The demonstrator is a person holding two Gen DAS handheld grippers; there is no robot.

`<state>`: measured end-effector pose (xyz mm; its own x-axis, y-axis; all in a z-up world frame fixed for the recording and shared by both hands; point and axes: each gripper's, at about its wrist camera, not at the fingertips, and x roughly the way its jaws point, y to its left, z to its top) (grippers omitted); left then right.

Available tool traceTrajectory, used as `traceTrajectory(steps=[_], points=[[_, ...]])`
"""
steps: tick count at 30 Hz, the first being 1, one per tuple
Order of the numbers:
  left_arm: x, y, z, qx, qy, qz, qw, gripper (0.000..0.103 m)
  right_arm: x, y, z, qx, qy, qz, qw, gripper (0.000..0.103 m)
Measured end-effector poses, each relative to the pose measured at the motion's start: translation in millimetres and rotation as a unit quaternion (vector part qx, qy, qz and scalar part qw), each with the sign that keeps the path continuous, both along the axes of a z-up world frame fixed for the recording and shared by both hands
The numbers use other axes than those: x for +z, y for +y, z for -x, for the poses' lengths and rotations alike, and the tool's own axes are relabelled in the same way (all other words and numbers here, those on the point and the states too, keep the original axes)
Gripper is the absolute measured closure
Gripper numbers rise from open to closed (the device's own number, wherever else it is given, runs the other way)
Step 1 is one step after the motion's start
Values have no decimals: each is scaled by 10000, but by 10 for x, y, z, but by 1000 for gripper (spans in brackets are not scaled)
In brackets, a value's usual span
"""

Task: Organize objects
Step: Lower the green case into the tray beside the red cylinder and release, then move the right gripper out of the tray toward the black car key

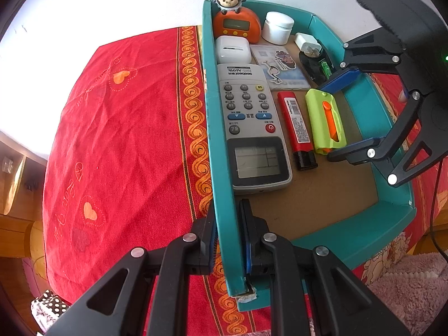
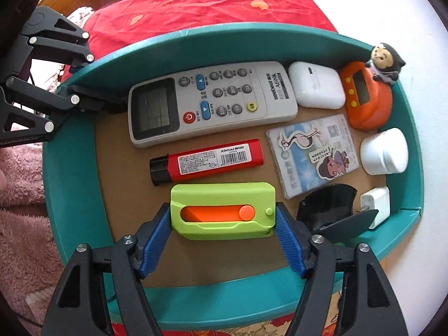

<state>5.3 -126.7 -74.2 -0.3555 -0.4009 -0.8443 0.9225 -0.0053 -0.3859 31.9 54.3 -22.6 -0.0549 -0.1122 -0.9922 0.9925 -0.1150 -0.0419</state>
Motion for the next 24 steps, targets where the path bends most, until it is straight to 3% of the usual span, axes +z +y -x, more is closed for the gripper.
traceTrajectory(steps=[6, 13, 19, 24], points=[[4, -6, -1, 4, -6, 3, 10000, 89, 214, 163, 15, -321, 4, 455, 9984, 26], [6, 3, -2, 14, -4, 6, 10000, 89, 469, 324, 11, -1104, 19, 1024, 9886, 26], [18, 19, -3, 18, 8, 17, 10000, 89, 574, 544, 101, -1950, 119, 1327, 9717, 26], [16, 15, -15, 25, 19, 21, 10000, 89, 565, 983, 373, -2878, -32, 1399, 9474, 26]])
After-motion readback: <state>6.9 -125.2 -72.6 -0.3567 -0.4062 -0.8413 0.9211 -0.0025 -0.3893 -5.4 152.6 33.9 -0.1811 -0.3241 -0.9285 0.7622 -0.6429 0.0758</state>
